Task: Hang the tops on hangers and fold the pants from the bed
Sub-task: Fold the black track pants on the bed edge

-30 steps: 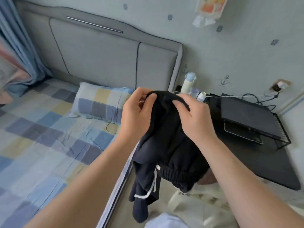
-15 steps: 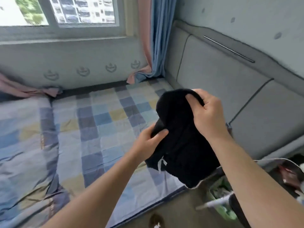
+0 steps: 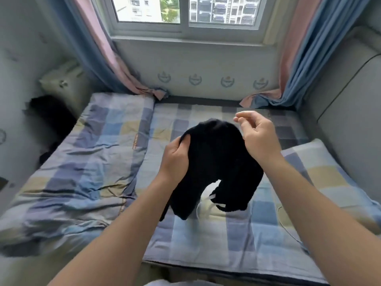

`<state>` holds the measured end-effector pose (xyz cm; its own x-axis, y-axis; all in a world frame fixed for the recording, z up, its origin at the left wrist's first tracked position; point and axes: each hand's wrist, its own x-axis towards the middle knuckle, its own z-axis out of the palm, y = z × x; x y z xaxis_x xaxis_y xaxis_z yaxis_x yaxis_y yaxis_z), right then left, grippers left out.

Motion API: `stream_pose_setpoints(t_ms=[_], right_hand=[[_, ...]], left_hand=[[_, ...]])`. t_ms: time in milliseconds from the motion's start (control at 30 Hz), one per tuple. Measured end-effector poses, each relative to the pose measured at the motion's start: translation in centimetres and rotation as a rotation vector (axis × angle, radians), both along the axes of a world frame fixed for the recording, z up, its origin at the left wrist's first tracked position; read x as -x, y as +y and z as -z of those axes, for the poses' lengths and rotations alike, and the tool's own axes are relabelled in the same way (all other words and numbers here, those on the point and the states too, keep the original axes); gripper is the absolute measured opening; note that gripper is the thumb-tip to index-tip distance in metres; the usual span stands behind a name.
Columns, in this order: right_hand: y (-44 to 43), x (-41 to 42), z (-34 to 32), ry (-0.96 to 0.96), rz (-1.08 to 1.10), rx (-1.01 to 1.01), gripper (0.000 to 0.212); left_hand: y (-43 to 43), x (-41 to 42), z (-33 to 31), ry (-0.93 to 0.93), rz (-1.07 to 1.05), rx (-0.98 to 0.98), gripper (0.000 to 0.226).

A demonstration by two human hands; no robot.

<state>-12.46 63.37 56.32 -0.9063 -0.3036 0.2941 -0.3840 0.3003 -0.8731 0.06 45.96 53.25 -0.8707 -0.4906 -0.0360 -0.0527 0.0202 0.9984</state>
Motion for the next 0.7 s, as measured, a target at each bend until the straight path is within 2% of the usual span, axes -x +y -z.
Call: stream_pose_setpoints(t_ms=[100, 167, 267, 367, 467, 533, 633, 700], right_hand=[[-1.9, -0.9, 2.1, -0.084, -0.114, -0.028, 0.014], [-2.7, -2.0, 3.9, -0.176, -0.217, -0.107, 0.015], [-4.0, -4.0, 6.9, -0.447, -0.331, -0.234, 0.012], [-6.0, -6.2, 8.8, -0.711, -0.447, -0.311, 0.053], [-9.0, -7.5, 9.6, -0.74, -0.414, -0.302, 0.062], [-11.2, -7.6, 10.2, -0.689, -0.278, -0.289, 0.055], [-13.4, -7.1, 11.0, -0.57, -0.095, -0.332, 0.023], [-14.0, -6.4, 10.8, -0.502, -0.009, -0.342, 0.01]], left_hand=[[-2.5, 1.0, -0.2, -0.101, -0.029, 0.046, 0.053], [-3.1, 1.0, 0.3, -0.193, 0.016, 0.08, 0.046], [-4.1, 0.8, 1.4, -0.224, 0.088, 0.07, 0.053], [-6.7, 1.0, 1.5, -0.246, 0.057, -0.041, 0.052], [-9.9, 1.5, 1.2, -0.242, 0.075, -0.225, 0.039], [-11.9, 1.8, 1.0, -0.207, 0.086, -0.3, 0.036], [-14.2, 2.2, 0.9, -0.159, 0.095, -0.372, 0.036], [-15.6, 2.5, 1.0, -0.141, 0.07, -0.432, 0.034]])
